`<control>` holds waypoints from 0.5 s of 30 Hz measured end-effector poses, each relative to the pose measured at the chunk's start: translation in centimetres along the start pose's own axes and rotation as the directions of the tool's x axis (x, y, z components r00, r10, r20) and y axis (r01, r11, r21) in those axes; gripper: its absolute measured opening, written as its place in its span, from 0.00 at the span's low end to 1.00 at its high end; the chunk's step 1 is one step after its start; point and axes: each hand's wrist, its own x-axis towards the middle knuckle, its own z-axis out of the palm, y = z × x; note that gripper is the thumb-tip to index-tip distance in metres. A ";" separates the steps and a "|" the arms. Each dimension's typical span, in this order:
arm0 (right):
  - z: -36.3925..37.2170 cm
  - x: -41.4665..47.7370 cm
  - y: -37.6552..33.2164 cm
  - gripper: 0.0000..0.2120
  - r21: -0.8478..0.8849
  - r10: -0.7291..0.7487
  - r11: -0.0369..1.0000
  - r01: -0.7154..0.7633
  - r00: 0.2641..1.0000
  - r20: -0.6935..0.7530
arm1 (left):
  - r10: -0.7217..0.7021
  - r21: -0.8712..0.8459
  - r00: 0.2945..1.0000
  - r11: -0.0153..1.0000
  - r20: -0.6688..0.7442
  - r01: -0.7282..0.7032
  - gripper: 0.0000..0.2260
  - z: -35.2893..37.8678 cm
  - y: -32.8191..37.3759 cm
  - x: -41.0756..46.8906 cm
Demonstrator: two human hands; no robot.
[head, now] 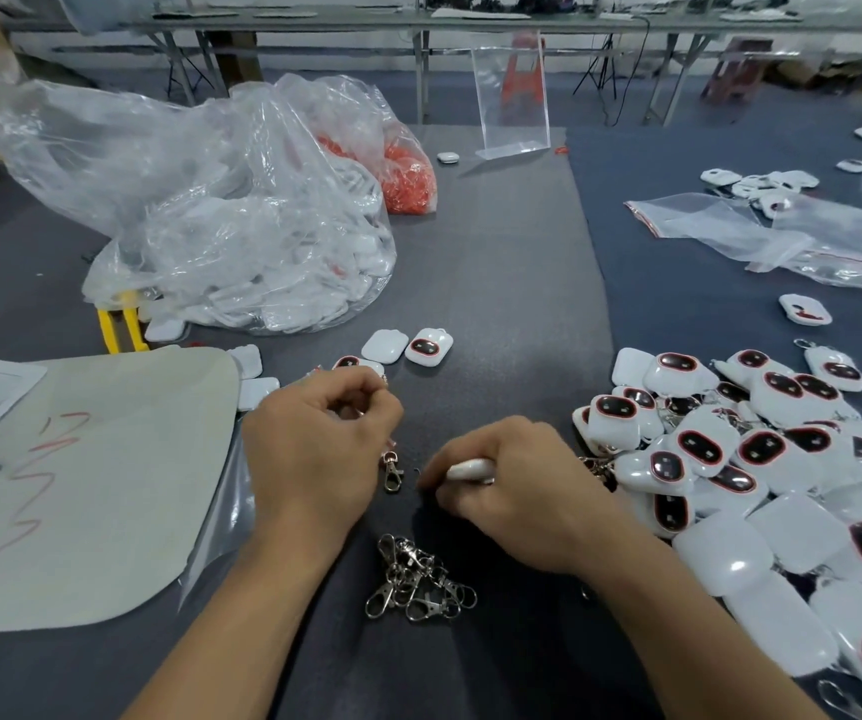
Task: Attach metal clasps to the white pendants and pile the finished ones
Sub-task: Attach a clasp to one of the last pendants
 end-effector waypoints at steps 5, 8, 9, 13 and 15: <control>-1.1 -0.1 0.2 0.10 0.206 0.008 0.979 0.000 0.999 -0.040 | 0.363 0.173 0.872 0.885 0.329 -0.433 0.03 0.8 -0.5 -0.6; -1.5 0.4 1.4 0.12 0.311 0.187 0.946 -0.092 0.938 -0.293 | 0.350 0.182 0.779 0.846 0.520 -0.501 0.02 1.6 -0.9 -0.9; -1.6 0.5 1.7 0.13 0.281 0.220 0.951 -0.131 0.923 -0.317 | 0.318 0.182 0.763 0.852 0.563 -0.490 0.03 1.7 -0.9 -0.9; -1.5 0.5 2.2 0.08 0.168 0.192 0.974 -0.152 0.949 -0.251 | 0.251 0.158 0.752 0.891 0.609 -0.426 0.06 1.8 -0.7 -0.8; -1.5 0.5 2.2 0.07 0.076 0.140 0.989 -0.126 0.964 -0.226 | 0.226 0.139 0.754 0.911 0.616 -0.387 0.08 1.8 -0.7 -0.7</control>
